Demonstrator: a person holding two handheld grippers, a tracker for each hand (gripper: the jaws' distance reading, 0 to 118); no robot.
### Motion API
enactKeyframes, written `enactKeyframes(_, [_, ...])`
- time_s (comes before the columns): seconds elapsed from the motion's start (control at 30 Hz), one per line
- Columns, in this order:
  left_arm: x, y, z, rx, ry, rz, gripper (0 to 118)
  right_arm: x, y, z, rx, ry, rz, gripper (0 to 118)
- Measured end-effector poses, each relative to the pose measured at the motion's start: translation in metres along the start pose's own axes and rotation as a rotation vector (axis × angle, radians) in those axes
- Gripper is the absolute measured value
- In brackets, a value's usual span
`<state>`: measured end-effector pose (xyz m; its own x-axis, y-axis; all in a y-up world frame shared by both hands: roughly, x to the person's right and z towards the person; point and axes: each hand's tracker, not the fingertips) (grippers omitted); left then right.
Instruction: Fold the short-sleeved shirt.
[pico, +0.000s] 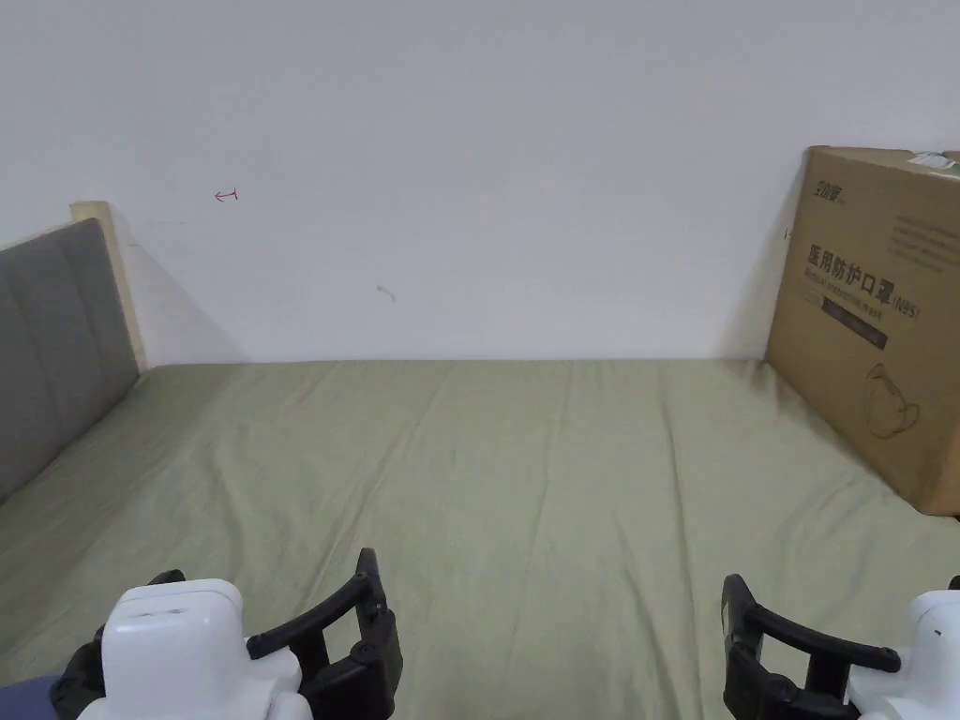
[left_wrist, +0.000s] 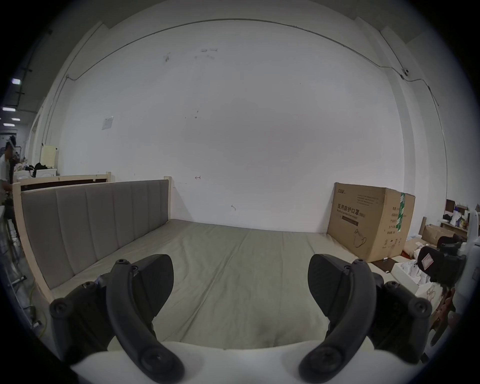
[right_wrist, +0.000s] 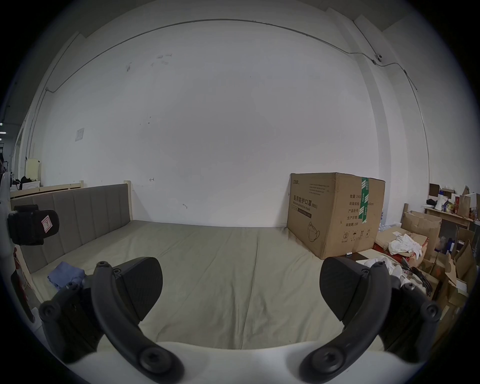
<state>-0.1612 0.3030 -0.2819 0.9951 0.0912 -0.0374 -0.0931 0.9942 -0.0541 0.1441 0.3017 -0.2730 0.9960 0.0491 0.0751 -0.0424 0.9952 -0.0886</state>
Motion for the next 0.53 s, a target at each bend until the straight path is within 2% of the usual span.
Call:
enactKeyframes(0.23, [0.008,-0.002,-0.002,-0.030,-0.013,-0.051,108,-0.002,-0.001,-0.002,-0.010,0.005,0.005,118])
enactKeyframes(0.37, [0.007,-0.002,-0.005,-0.034,-0.059,-0.025,108,-0.002,-0.001,-0.001,-0.003,0.009,0.002,118])
enactKeyframes(0.53, [0.012,0.001,-0.005,-0.023,-0.030,-0.048,108,-0.001,-0.002,-0.001,-0.003,0.007,0.005,118])
